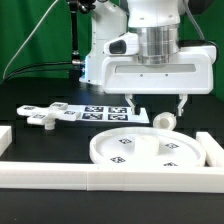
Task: Assemble round table
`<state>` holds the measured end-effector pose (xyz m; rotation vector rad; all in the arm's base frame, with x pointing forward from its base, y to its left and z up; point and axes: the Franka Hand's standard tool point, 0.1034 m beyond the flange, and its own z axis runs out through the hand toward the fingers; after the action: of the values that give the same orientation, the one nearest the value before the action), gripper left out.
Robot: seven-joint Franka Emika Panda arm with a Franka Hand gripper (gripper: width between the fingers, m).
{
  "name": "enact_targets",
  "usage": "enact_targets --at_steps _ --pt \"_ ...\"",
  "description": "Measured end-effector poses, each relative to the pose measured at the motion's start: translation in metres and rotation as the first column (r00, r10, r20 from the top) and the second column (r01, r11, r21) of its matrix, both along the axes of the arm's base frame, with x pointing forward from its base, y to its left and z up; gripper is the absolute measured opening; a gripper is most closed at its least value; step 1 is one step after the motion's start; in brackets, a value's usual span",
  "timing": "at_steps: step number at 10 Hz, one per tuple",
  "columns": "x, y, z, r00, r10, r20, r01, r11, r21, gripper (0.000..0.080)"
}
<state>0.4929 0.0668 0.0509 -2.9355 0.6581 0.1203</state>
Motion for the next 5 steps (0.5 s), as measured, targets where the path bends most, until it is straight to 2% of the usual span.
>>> enact_targets --at_steps 1,5 --pt "-0.0011 0.0015 -0.0010 0.996 -0.088 -0.016 0.088 0.996 0.006 0.0649" --pt "-0.0026 0.0020 -0.0018 0.994 -0.098 -0.039 0.099 0.995 0.009 0.0649"
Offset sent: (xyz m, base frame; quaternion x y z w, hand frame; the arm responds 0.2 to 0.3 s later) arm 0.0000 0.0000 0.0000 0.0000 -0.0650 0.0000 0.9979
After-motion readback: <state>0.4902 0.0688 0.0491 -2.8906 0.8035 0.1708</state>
